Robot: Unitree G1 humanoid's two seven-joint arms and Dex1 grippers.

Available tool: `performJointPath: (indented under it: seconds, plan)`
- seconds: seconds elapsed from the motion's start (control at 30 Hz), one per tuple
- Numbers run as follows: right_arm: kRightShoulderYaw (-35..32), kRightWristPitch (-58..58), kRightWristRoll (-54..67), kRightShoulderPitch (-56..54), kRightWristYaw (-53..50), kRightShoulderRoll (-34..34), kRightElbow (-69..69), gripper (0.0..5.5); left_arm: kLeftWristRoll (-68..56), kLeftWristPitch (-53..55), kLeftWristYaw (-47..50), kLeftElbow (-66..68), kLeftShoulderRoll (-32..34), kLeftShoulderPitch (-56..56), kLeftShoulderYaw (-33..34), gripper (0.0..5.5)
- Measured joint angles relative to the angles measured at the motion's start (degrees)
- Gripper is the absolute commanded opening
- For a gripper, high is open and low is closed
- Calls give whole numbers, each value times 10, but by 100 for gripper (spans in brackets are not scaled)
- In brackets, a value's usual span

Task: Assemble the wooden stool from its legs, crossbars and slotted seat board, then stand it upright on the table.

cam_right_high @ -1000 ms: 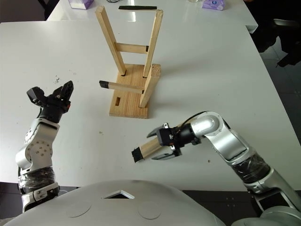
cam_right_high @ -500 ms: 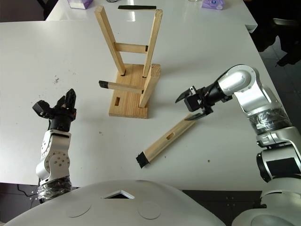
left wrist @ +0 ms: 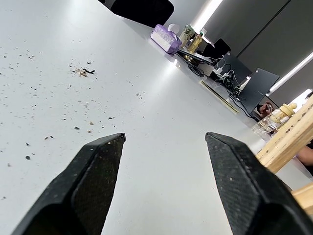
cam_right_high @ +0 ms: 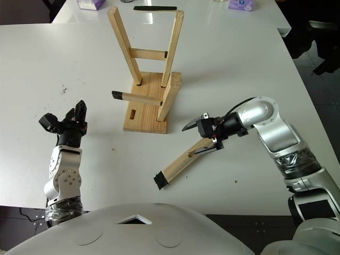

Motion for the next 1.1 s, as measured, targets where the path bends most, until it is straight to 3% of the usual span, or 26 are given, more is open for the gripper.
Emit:
performJointPath:
  seconds: [0.3,0.7,0.87,1.1]
  plan:
    - [35,-55,-67,-20,-27,43,65,383,0,4,-10,30,14,-20,-2,308]
    - [61,-275,-177,-229,-63,120,363,383,8,3,-16,61,25,-50,-7,308]
    - [11,-212,-110,-195,-56,118,298,383,9,0,-19,60,22,-48,-5,308]
    - [-64,-73,-79,-92,-100,48,194,383,9,-9,-19,58,8,-26,-4,308]
